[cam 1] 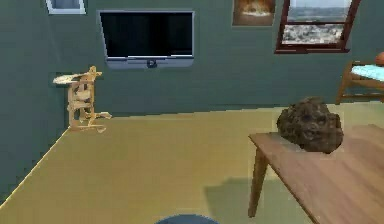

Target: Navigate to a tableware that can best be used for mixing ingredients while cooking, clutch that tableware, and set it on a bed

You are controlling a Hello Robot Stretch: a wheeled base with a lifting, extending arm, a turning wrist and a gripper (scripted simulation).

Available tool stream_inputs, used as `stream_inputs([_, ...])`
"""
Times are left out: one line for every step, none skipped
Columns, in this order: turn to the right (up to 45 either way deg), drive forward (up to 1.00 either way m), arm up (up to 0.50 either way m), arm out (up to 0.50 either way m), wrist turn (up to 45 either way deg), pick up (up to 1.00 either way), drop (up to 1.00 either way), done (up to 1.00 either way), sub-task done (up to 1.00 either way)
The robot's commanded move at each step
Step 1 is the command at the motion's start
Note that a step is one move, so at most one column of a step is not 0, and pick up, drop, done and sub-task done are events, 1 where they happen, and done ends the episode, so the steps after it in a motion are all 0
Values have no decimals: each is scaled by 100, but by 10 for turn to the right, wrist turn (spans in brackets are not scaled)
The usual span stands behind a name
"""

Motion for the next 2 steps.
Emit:
stream_inputs([0, 100, 0, 0, 0, 0, 0, 0, 0])
stream_inputs([60, 0, 0, 0, 0, 0, 0, 0, 0])
